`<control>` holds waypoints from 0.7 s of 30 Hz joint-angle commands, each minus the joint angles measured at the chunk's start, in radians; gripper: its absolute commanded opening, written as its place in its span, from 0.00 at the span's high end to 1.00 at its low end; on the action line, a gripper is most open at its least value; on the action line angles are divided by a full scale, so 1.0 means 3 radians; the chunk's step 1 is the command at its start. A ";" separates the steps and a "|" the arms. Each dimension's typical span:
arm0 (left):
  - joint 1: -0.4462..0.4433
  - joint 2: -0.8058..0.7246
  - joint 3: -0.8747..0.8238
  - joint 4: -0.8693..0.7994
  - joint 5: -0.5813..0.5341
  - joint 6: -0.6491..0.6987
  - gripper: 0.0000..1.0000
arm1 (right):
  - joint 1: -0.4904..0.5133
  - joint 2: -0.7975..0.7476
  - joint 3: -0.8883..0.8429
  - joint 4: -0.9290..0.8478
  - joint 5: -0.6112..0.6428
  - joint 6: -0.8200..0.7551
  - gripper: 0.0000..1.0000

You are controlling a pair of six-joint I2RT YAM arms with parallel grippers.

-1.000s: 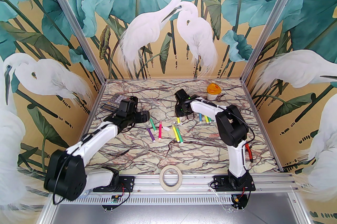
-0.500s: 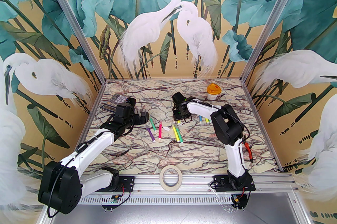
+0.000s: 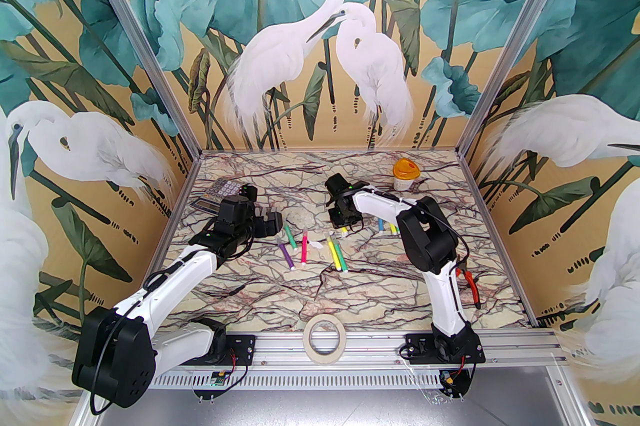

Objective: Open the pen caps

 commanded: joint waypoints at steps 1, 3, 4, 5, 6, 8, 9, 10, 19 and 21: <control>0.0017 -0.0033 -0.0005 0.0103 0.0050 0.0046 0.03 | 0.0032 0.0172 0.0017 -0.0022 0.0024 0.0023 0.79; 0.0021 -0.0018 -0.0015 0.0141 0.0101 0.0020 0.03 | 0.0032 0.0152 0.0013 -0.0024 0.0037 0.0016 0.83; 0.0017 -0.0003 -0.0022 0.0175 0.0140 0.0007 0.03 | 0.0031 0.0133 0.0005 -0.0013 0.0041 0.0011 0.85; 0.0020 0.0007 -0.0029 0.0207 0.0180 -0.0012 0.03 | 0.0031 0.0109 -0.0010 0.0001 0.0040 0.0008 0.87; 0.0017 0.0026 -0.0035 0.0254 0.0239 -0.0040 0.03 | 0.0028 0.0067 -0.0032 0.0032 0.0032 0.0006 0.88; 0.0017 0.0066 -0.0050 0.0351 0.0365 -0.0089 0.03 | 0.0028 -0.0019 -0.0090 0.0099 -0.0002 -0.0002 0.89; 0.0018 0.0092 -0.0054 0.0406 0.0440 -0.0119 0.03 | 0.0032 -0.0083 -0.0132 0.0144 -0.0037 -0.0009 0.90; 0.0017 0.0126 -0.0051 0.0454 0.0511 -0.0149 0.03 | 0.0024 -0.0138 -0.0177 0.0188 -0.0079 -0.0009 0.90; 0.0013 0.0399 0.0040 0.0792 0.1095 -0.0425 0.06 | -0.0097 -0.0857 -0.0851 0.0869 -0.0665 0.0024 1.00; 0.0013 0.0440 0.0065 0.0866 0.1231 -0.0479 0.06 | -0.0127 -0.1028 -0.1006 0.1003 -0.0784 0.0016 1.00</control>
